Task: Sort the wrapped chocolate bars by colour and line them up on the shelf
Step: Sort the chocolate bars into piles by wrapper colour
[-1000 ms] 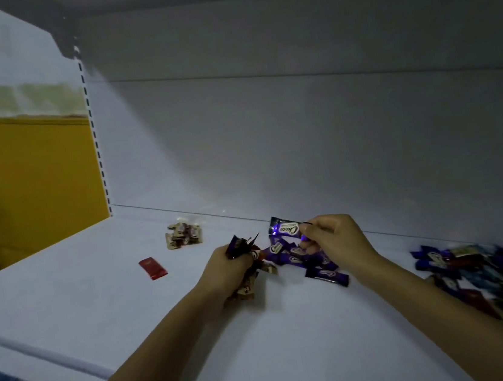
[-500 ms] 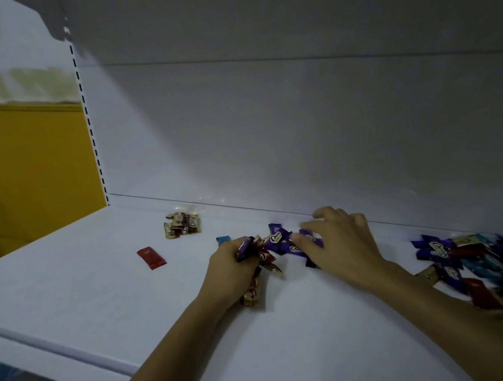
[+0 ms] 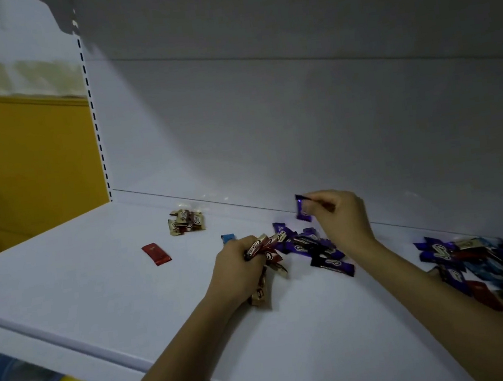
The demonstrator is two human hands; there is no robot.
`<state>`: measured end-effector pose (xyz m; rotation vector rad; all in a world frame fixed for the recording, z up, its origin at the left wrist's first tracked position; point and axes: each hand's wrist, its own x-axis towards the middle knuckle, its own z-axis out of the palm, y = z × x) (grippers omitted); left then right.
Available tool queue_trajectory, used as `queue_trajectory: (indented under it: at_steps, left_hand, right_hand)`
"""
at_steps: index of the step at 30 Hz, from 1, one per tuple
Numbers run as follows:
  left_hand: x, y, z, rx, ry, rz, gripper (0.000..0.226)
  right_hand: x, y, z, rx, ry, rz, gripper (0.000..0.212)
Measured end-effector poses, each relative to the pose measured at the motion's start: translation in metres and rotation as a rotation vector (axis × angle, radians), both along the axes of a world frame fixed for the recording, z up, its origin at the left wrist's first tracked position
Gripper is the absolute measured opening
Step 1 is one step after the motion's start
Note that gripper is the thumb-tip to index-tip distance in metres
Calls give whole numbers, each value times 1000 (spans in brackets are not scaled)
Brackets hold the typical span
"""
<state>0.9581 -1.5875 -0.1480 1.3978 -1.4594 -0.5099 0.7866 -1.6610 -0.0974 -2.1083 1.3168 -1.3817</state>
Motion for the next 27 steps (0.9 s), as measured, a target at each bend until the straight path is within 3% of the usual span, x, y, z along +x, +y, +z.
queue_trajectory:
  at_steps: [3,5,7,9,12,17,23,27]
  left_hand:
    - [0,1,0,-26,-11,-11,19]
    - [1,0,0,-31,-2,-9,19]
    - [1,-1,0,-20,31,-15,21]
    - [1,-1,0,-6,65,-20,28]
    - [2,2,0,14,149,-23,26]
    - [6,5,4,55,369,-20,25]
    - [13,3,10,127,677,26,19]
    - [21,6,17,201,796,17,21]
  right_hand:
    - [-25,-9,-21,92,481,-80,21]
    - [-28,-6,-27,102,621,-93,31]
    - [-21,5,-25,2,451,-35,36]
    - [-4,23,-20,89,188,182,43]
    - [22,42,-19,176,167,422,53]
    - [43,44,-7,155,-19,420,37]
    - [57,41,6,127,-83,376,18]
    - [63,35,15,175,-215,351,15]
